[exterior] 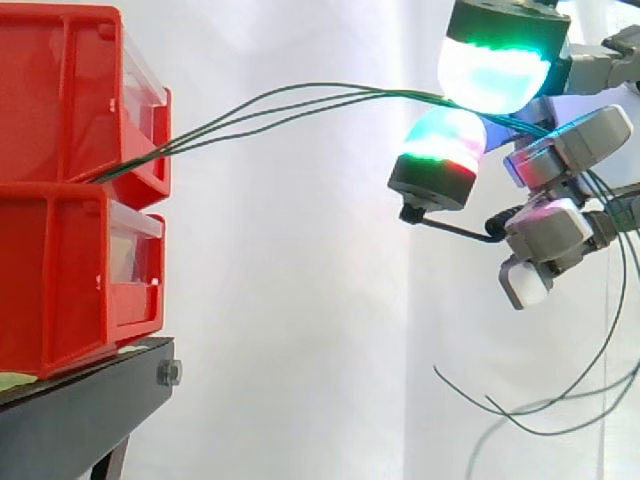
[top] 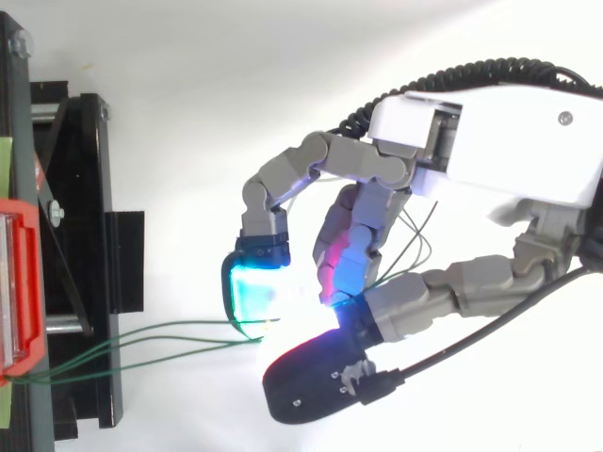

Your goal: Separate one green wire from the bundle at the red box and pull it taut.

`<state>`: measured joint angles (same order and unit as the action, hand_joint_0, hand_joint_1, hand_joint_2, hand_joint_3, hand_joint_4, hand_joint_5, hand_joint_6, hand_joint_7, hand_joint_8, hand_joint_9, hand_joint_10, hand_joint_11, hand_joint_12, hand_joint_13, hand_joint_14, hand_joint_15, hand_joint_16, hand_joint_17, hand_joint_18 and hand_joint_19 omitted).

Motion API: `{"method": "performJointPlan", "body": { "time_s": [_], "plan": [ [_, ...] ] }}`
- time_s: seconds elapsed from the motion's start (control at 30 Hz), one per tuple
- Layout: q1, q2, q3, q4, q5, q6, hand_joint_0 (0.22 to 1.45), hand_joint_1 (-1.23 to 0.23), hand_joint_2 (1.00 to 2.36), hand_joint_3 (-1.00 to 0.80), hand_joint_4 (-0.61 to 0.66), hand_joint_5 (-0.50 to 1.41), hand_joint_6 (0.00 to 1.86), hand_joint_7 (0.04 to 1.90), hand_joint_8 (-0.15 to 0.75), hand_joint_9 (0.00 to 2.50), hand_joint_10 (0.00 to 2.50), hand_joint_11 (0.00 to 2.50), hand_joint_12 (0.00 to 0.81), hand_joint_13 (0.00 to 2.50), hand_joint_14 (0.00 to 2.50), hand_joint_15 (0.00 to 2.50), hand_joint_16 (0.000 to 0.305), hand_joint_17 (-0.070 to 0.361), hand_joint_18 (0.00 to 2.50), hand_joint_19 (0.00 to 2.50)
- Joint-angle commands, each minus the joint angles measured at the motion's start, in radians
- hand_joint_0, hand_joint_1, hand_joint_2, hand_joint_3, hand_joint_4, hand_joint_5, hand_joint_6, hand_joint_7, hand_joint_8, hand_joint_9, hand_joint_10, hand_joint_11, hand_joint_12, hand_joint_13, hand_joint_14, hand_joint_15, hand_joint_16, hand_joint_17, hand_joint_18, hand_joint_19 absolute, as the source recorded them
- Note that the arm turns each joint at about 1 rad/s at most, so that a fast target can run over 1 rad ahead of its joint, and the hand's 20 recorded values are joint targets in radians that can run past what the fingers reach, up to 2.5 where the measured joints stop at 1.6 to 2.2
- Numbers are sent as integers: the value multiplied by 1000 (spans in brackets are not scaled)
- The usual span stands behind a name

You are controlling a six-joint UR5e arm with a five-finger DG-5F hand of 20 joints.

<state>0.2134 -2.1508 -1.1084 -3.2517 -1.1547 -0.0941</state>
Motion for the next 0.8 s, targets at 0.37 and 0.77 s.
{"method": "performJointPlan", "body": {
  "time_s": [0.37, 0.77],
  "plan": [
    [1, 0, -1, -2, 1, 5, 567, -878, 1000, -500, 81, -149, 905, 975, 258, 1404, 14, 1448, 365, 1000, 28, 779, 49, 109, 730, 655],
    [1, 0, 7, -11, 1, 28, 595, -821, 1000, -500, 104, -145, 844, 986, 253, 1264, 23, 1170, 360, 830, 24, 642, 48, 108, 641, 641]
  ]
}}
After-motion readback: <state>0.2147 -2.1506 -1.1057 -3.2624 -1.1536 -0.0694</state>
